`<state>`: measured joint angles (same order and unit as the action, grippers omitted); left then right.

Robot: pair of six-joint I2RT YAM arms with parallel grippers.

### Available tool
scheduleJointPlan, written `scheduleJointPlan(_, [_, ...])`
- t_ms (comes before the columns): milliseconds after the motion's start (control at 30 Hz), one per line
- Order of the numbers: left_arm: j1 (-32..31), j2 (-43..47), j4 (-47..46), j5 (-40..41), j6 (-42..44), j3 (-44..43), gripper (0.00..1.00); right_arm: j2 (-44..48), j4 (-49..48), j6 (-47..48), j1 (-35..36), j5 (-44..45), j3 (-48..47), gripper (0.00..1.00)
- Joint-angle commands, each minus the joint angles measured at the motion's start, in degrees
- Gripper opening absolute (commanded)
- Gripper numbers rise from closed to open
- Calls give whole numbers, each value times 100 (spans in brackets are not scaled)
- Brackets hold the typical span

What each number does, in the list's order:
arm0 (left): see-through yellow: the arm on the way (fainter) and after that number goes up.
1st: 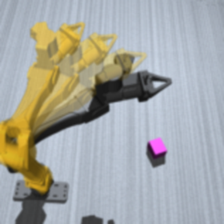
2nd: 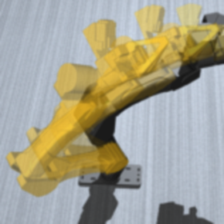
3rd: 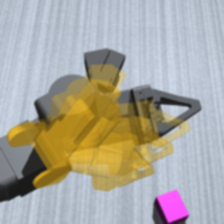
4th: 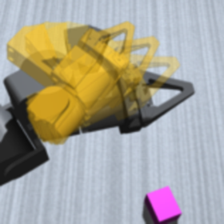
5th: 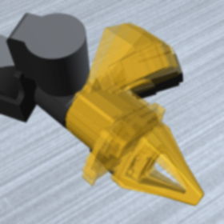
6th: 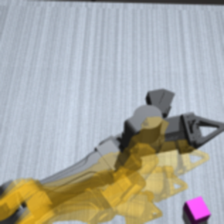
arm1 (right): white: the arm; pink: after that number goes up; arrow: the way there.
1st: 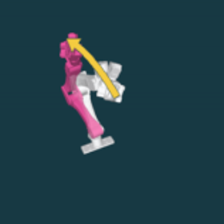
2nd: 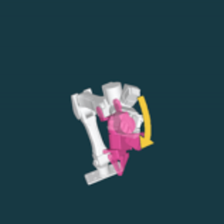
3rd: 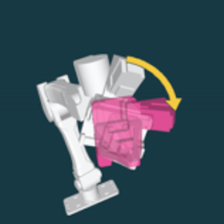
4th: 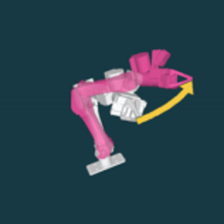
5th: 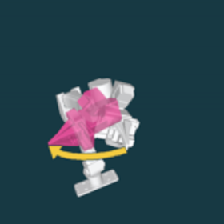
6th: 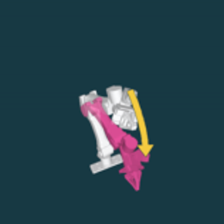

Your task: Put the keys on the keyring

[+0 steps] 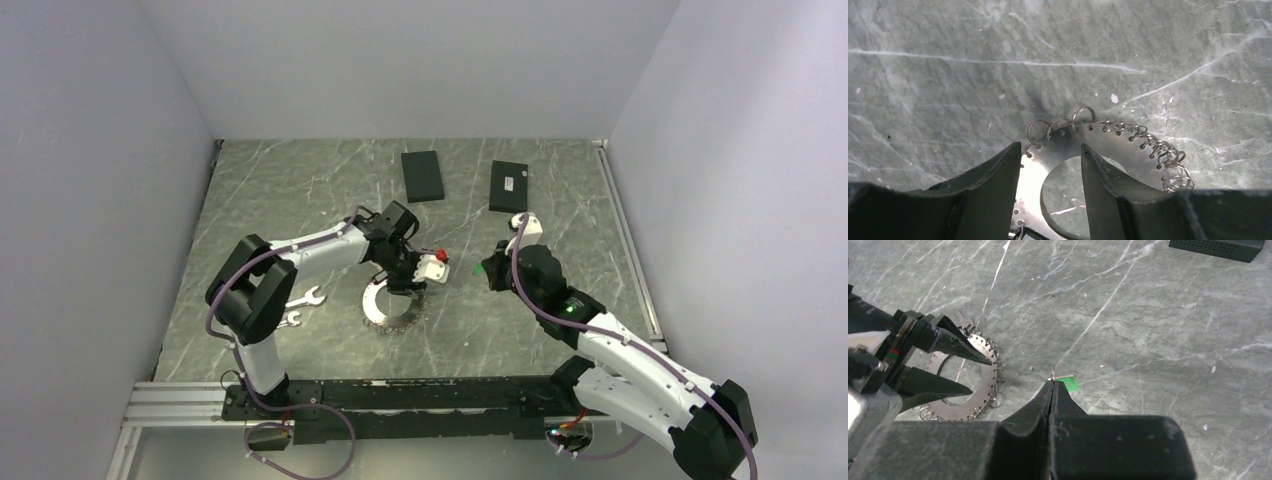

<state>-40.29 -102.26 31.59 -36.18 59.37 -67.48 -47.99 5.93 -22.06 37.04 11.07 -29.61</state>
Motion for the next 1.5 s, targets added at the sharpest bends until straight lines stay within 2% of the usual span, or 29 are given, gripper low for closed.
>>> scheduleJointPlan(0, [-204, -53, 77, -93, 203, -17, 52, 106, -353, 80, 48, 167, 32, 0])
scheduleJointPlan(133, [-235, -364, 431, -112, 349, -309, 43, 125, -370, 88, 66, 175, 51, 0])
scheduleJointPlan(400, [-266, -686, 743, 117, 565, -632, 43, 145, -369, 106, 102, 220, 67, 0])
scheduleJointPlan(667, [-268, -691, 916, 111, 619, -778, 43, 158, -382, 123, 130, 272, 85, 0])
scheduleJointPlan(1033, [-268, -1127, 1380, 54, 686, -1247, 41, 201, -400, 157, 179, 341, 113, 0])
scheduleJointPlan(1167, [-266, -1258, 1541, 143, 694, -1374, 34, 225, -400, 167, 205, 377, 121, 0])
scheduleJointPlan(1333, [-264, -1183, 1418, 157, 629, -1291, 31, 244, -409, 185, 241, 429, 130, 0])
scheduleJointPlan(1467, [-268, -1175, 1436, 204, 581, -1297, 14, 250, -409, 194, 276, 448, 131, 0])
